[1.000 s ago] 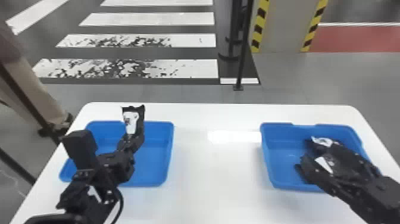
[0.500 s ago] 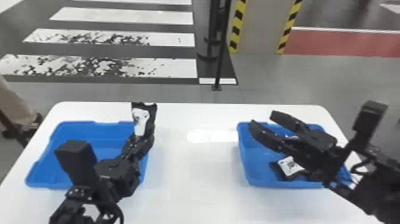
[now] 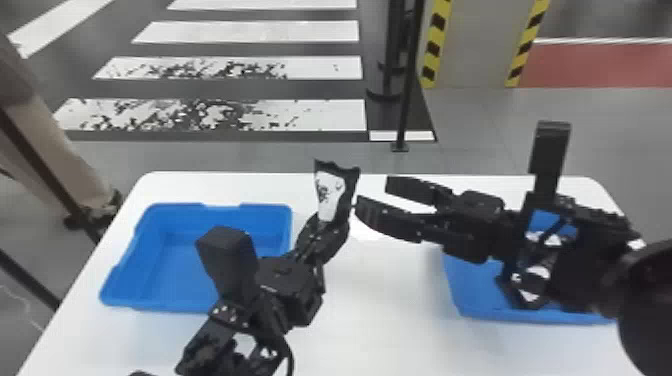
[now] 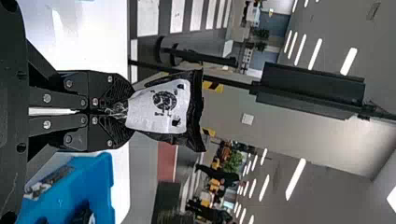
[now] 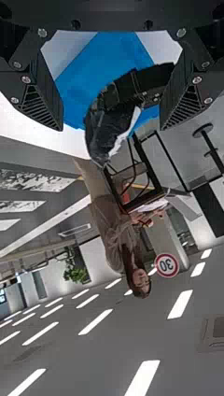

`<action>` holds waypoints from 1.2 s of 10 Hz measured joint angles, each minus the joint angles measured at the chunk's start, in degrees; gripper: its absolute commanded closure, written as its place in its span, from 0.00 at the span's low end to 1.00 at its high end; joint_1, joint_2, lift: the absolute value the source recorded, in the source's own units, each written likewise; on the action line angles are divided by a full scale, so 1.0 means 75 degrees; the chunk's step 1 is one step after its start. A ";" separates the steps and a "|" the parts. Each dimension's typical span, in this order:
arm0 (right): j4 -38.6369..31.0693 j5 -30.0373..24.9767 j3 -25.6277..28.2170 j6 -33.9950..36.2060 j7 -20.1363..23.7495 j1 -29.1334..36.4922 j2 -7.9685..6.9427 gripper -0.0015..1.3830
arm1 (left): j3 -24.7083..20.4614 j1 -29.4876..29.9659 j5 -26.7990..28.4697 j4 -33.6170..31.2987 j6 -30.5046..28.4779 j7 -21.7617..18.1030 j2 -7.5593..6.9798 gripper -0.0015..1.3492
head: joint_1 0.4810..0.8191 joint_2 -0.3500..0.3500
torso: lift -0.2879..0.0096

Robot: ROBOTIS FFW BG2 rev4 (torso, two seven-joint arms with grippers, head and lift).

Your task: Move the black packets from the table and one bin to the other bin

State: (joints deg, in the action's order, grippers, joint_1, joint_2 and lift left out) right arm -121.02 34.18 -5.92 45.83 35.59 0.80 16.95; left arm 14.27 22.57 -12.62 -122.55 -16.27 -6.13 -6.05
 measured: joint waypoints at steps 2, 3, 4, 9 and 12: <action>0.0638 -0.0016 -0.0469 -0.0283 -0.0009 -0.0700 0.0052 0.21 | 0.0369 -0.0109 -0.0227 0.0000 0.0119 0.0010 -0.0131 0.90 | 0.63 0.53 | 0.60; 0.0981 -0.0004 -0.0631 -0.0469 -0.0012 -0.0953 0.0072 0.24 | 0.0470 -0.0137 -0.0292 0.0000 0.0176 0.0009 -0.0165 0.90 | 0.63 0.52 | 0.60; 0.1212 0.0021 -0.0769 -0.0610 -0.0018 -0.1118 0.0082 0.43 | 0.0516 -0.0154 -0.0322 0.0000 0.0198 0.0016 -0.0174 0.90 | 0.63 0.52 | 0.60; 0.1077 -0.0103 -0.1285 -0.0207 -0.0231 -0.1333 0.0131 0.92 | 0.0503 -0.0159 -0.0332 0.0000 0.0243 0.0045 -0.0165 0.90 | 0.63 0.57 | 0.60; 0.0930 -0.0195 -0.1298 -0.0303 -0.0346 -0.1239 0.0130 0.92 | 0.0479 -0.0159 -0.0324 0.0016 0.0427 0.0055 -0.0154 0.82 | 0.63 0.57 | 0.60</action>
State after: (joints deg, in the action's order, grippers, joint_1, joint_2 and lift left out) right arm -114.05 32.72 -15.66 43.57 33.00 -8.50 17.93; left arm 17.86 21.37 -15.05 -122.43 -13.07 -5.71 -7.21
